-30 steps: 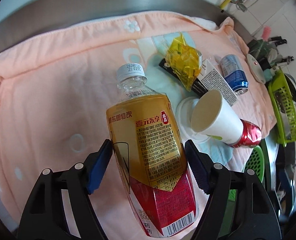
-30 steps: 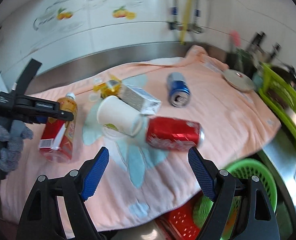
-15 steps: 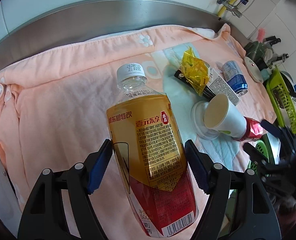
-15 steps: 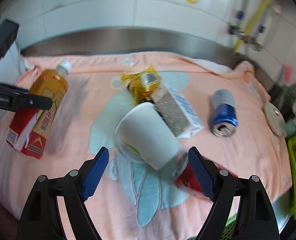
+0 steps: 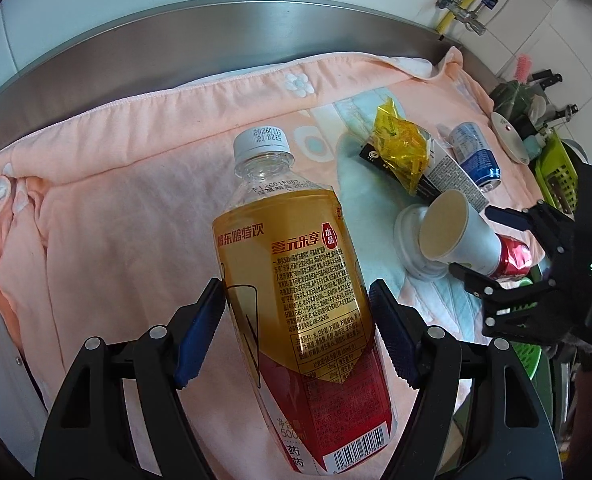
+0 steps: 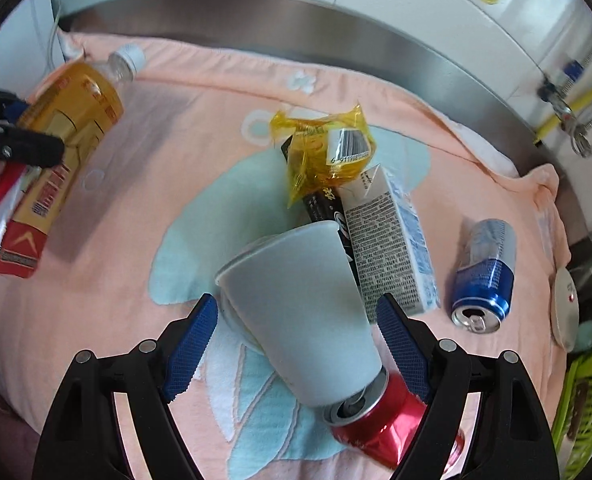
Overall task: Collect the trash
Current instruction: 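Grasp the white paper cup with the right gripper while the left gripper holds the juice bottle, then drop the paper cup into the green basket with the right gripper while the left gripper drops the juice bottle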
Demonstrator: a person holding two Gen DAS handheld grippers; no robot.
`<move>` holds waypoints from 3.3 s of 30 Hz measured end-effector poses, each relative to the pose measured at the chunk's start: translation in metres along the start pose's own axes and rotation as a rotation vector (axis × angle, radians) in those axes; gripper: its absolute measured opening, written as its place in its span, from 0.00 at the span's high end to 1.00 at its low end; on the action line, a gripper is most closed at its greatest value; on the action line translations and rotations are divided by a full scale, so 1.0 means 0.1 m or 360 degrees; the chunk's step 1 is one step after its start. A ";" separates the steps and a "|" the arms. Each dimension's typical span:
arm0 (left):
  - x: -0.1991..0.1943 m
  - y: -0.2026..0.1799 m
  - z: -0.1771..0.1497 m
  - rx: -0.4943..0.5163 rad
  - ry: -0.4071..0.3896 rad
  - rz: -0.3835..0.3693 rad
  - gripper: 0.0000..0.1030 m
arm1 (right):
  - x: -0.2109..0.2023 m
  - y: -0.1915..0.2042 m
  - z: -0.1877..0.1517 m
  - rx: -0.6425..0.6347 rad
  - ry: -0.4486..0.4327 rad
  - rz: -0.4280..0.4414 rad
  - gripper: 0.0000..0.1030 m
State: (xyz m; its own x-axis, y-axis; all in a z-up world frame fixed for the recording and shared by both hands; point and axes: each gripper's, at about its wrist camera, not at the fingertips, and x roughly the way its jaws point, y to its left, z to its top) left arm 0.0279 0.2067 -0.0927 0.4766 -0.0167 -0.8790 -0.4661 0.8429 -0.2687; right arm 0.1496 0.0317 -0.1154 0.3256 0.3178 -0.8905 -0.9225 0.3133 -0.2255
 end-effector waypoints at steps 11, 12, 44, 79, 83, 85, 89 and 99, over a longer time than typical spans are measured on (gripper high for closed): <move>-0.02 -0.04 0.00 0.0025 -0.0009 0.0000 0.30 | 0.07 0.00 0.00 0.0047 0.0000 0.0006 0.33; -0.02 -0.04 0.00 0.0029 -0.0011 -0.0003 0.30 | 0.04 0.01 0.00 0.0065 -0.0011 0.0001 0.33; -0.23 -1.82 -0.35 0.0622 0.0002 -0.0379 0.30 | -1.18 -0.93 -3.22 0.1780 0.0023 -0.0489 0.34; 1.06 -4.73 -1.40 0.1193 0.0316 -0.0634 0.29 | -2.19 -0.33 -4.40 0.2096 -0.0284 -0.0651 0.21; 1.35 -4.85 -1.55 0.1198 0.0391 -0.0609 0.29 | -2.19 -0.24 -4.51 0.2157 -0.0269 -0.0643 0.21; 1.45 -4.91 -1.63 0.1212 0.0409 -0.0617 0.29 | -2.17 -0.20 -4.56 0.2184 -0.0259 -0.0631 0.21; 1.61 -4.99 -1.71 0.1190 0.0446 -0.0626 0.28 | -2.15 -0.17 -4.64 0.2221 -0.0245 -0.0619 0.21; 1.55 -4.89 -1.73 0.1124 0.0422 -0.0704 0.24 | -2.16 -0.09 -4.67 0.2220 -0.0248 -0.0615 0.21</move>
State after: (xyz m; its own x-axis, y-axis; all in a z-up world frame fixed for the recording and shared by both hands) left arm 0.2009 -0.3015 -0.1659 0.2746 -0.4717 -0.8379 0.3334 0.8640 -0.3772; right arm -0.0088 -0.4576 -0.1053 0.6044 0.0772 -0.7929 0.1438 0.9684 0.2039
